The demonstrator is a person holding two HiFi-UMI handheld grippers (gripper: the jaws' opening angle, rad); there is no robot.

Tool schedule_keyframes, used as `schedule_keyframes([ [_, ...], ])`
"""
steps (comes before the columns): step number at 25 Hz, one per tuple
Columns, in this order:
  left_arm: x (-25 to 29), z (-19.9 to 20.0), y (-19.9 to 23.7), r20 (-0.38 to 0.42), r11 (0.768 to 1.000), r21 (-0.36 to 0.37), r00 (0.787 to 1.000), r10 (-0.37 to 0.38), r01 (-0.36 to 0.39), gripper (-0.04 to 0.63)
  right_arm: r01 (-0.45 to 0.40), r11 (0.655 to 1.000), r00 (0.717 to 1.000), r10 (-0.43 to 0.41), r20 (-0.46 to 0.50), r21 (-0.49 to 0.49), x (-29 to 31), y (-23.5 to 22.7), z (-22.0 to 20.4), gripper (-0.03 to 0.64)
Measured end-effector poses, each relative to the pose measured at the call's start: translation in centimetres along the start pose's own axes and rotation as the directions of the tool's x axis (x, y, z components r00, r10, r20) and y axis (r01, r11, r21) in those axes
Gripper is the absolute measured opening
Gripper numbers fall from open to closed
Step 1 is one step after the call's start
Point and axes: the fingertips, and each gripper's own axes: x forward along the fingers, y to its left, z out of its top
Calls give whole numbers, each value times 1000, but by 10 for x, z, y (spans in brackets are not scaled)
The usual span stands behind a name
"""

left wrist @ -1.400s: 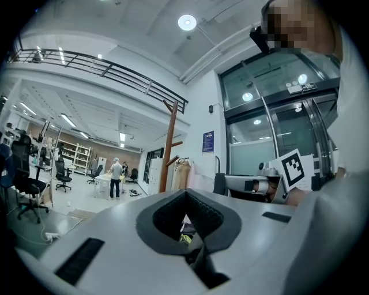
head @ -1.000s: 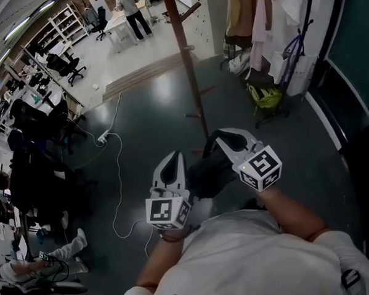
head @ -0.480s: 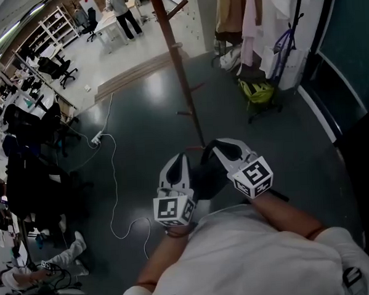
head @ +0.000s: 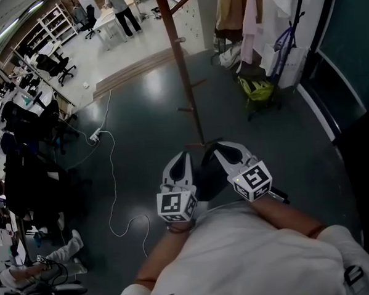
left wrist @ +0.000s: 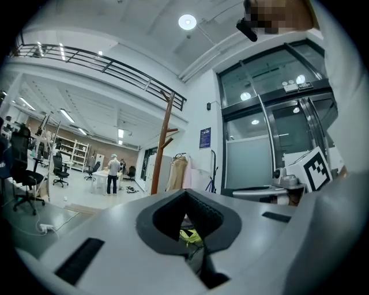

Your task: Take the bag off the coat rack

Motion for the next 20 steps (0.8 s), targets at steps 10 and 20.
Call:
schedule_keyframes([
  [10,2,3,6,10,1000,-16,1000,-15,16,2,3,1000,1000,-3,-8,-4,5,4,1,21],
  [20,1,-1,-1,-4,998,-32,999,-45,45,2,36,999,999,-36,-4,19,-1,-5,3,21],
])
